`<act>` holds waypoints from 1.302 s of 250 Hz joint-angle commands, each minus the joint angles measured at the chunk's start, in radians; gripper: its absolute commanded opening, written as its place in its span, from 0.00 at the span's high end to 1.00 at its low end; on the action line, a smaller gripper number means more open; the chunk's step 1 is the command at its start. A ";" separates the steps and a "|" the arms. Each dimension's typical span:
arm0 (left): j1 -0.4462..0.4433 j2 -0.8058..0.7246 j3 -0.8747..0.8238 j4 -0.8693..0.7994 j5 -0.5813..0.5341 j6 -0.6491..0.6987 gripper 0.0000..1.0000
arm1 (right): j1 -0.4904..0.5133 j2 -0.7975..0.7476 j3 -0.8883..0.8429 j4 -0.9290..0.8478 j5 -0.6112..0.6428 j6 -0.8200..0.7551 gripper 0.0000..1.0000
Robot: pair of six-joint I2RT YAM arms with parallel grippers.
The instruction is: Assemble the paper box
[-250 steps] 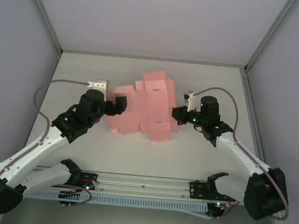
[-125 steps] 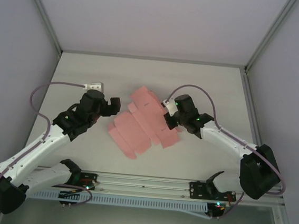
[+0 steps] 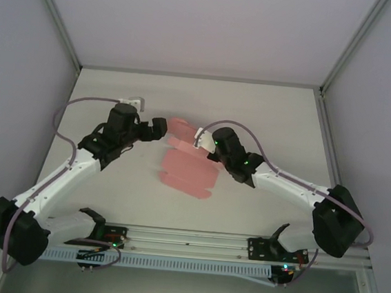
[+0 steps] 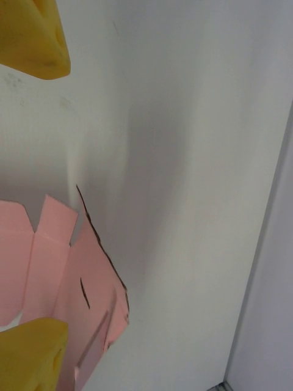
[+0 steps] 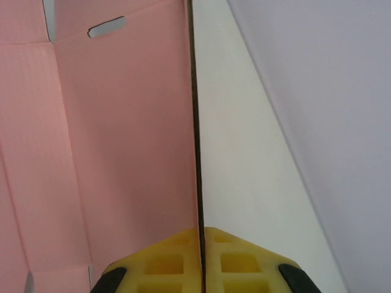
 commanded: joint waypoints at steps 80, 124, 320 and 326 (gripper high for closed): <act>0.026 0.176 0.070 0.145 0.152 0.198 0.00 | 0.022 0.025 -0.040 0.105 0.045 -0.080 0.95; 0.026 0.259 0.079 0.172 0.211 0.236 0.00 | 0.023 0.046 -0.034 0.091 0.026 -0.080 0.95; -0.007 0.375 -0.060 0.448 0.261 0.143 0.00 | 0.001 0.096 0.016 0.098 -0.131 0.123 0.94; -0.012 0.381 -0.058 0.456 0.260 0.139 0.00 | 0.004 0.096 0.013 0.103 -0.135 0.124 0.94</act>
